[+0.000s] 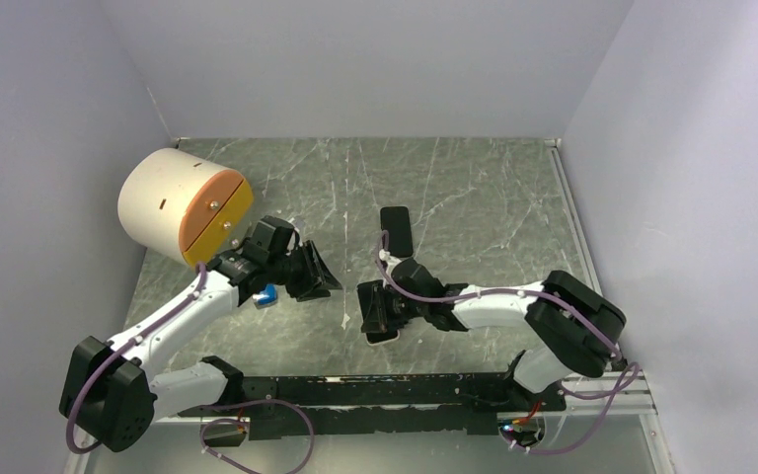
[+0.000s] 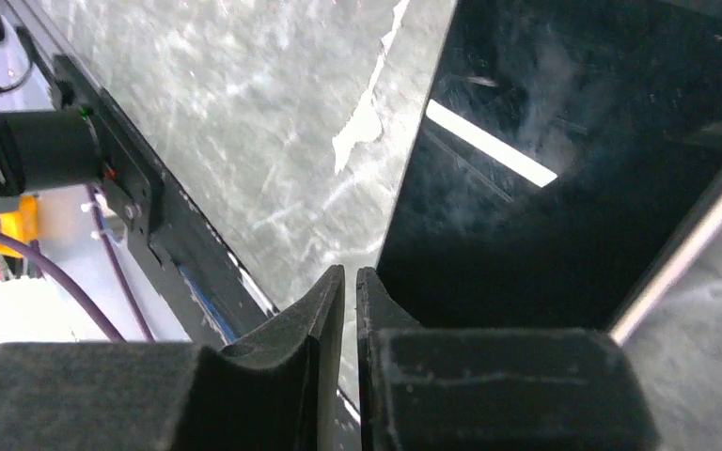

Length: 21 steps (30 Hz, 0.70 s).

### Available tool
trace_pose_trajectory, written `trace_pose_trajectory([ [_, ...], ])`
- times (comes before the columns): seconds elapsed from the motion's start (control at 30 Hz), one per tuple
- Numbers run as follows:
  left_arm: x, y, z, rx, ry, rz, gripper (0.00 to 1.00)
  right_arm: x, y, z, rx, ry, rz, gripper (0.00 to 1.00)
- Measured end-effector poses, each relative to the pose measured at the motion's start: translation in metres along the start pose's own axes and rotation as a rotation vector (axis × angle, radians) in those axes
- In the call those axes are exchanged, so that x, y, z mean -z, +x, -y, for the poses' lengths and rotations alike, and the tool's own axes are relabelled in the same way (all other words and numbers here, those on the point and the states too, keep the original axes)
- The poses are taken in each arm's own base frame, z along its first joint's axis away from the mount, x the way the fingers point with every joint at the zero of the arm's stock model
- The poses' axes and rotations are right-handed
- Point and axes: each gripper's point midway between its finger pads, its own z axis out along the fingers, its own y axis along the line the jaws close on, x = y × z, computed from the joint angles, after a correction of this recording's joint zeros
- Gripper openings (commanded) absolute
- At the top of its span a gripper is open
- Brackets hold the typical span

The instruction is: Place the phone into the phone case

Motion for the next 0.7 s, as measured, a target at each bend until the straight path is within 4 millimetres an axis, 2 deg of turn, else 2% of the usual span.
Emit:
trace_pose_trajectory([
  [0.23,-0.003,0.002,-0.004,-0.012,-0.012,-0.018,0.44,-0.009,0.008,0.003,-0.042,-0.003,-0.024,0.14],
  [0.53,-0.010,0.006,-0.008,-0.011,-0.017,-0.044,0.44,0.006,0.005,0.006,-0.032,0.044,-0.005,0.16],
  [0.6,-0.012,0.009,-0.012,-0.007,-0.023,-0.056,0.44,0.011,0.001,0.001,-0.028,0.040,0.006,0.22],
  [0.7,-0.017,0.012,-0.017,0.000,-0.033,-0.071,0.45,0.019,-0.010,-0.005,-0.017,0.033,0.044,0.37],
])
